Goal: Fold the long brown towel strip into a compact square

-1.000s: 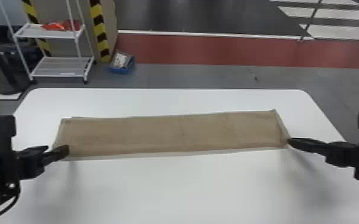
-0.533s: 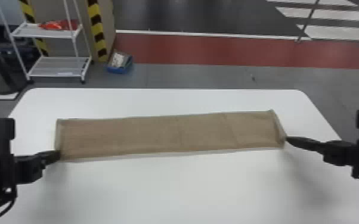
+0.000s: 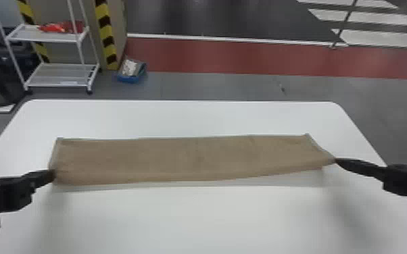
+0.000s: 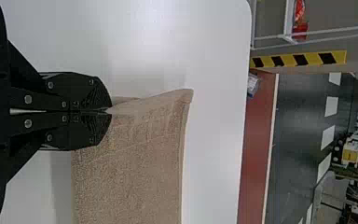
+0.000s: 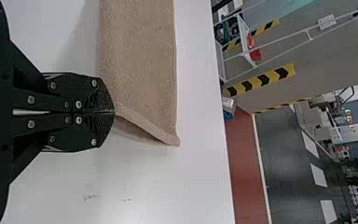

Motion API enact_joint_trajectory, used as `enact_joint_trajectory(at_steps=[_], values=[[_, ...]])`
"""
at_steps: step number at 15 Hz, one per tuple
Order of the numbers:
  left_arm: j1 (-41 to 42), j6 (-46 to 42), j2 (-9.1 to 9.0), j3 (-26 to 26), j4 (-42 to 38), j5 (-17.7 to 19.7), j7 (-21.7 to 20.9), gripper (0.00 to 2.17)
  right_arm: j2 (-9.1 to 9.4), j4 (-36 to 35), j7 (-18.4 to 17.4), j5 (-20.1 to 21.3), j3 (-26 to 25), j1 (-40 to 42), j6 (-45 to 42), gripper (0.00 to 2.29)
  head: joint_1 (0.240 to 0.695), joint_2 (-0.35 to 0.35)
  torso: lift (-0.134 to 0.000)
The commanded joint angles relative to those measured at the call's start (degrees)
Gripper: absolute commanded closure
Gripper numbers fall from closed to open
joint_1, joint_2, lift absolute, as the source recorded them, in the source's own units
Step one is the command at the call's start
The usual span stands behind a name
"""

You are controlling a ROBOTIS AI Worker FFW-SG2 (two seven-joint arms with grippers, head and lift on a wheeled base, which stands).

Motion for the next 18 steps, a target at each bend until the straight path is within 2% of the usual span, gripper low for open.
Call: enact_joint_trajectory(at_steps=[1, 4, 6, 7, 8, 9, 11, 12, 13, 14, 15, 17, 18], values=[[2.1, 1.0, 0.25, 1.6, -2.6, 1.0, -0.2, 1.65, 0.11, -2.0, 0.2, -0.1, -2.7, 2.4, -0.5, 1.42, 0.695, -0.104, -0.124], [2.5, 3.2, 0.51, 2.2, -3.5, 1.2, -0.9, 1.65, 0.28, -1.7, 0.3, 0.0, -3.1, 3.1, -1.6, 1.40, 0.695, -0.123, -0.124], [2.3, 3.2, 0.51, 1.8, -3.5, 1.2, -1.0, 1.64, 1.60, -1.9, 0.0, 1.6, -2.1, 3.2, -2.1, 1.18, 0.695, -0.130, -0.124], [2.5, 3.2, 0.51, 1.4, -3.5, 1.1, -1.5, 1.63, 1.69, -2.0, 0.0, 2.0, -1.6, 3.4, -2.5, 1.18, 0.695, -0.126, -0.124], [2.9, 3.2, 0.51, 1.2, -3.6, 1.2, -1.7, 1.54, 1.69, -2.0, 0.0, 2.1, -1.5, 3.5, -2.5, 1.08, 0.695, -0.123, -0.124], [3.2, 3.0, 0.43, 1.2, -3.6, 1.2, -1.7, 1.33, 1.69, -2.0, 0.0, 2.1, -1.6, 3.7, -2.5, 0.99, 0.695, -0.122, -0.124], [3.3, 3.0, 0.43, 1.4, -3.5, 1.2, -1.7, 0.49, 1.69, -2.2, 0.4, 2.0, -2.3, 4.5, -2.6, 0.97, 0.695, -0.124, -0.124], [3.5, 2.8, 0.34, 1.6, -3.6, 1.2, -1.7, 0.18, 1.69, -2.3, 0.3, 1.8, -3.1, 5.0, -3.3, 0.96, 0.695, -0.126, -0.124], [4.0, 1.9, 0.07, 1.9, -3.9, 1.6, -1.6, 0.07, 1.69, -2.3, 0.3, 1.2, -4.0, 5.1, -4.0, 0.77, 0.695, -0.128, -0.124], [4.6, 0.7, -0.10, 2.2, -4.4, 2.1, -1.1, 0.07, 1.69, -2.3, 0.2, 0.8, -5.2, 5.2, -4.4, 0.44, 0.695, -0.131, -0.124], [4.7, 0.2, -0.28, 2.7, -4.9, 2.3, -1.0, 0.07, 1.69, -2.3, -0.1, -0.1, -6.4, 5.2, -4.6, 0.23, 0.695, -0.136, -0.124], [5.3, -3.5, -0.54, 3.2, -5.4, 2.4, -0.7, 0.07, 2.22, -4.4, -1.0, -1.6, -8.3, 5.2, -4.0, 0.17, 0.695, -0.155, -0.124], [5.5, -4.4, -0.54, 3.5, -6.0, 3.0, -0.7, 0.07, 3.36, -6.6, -2.4, -1.7, -8.5, 5.2, -3.5, 0.17, 0.695, -0.160, -0.124]])
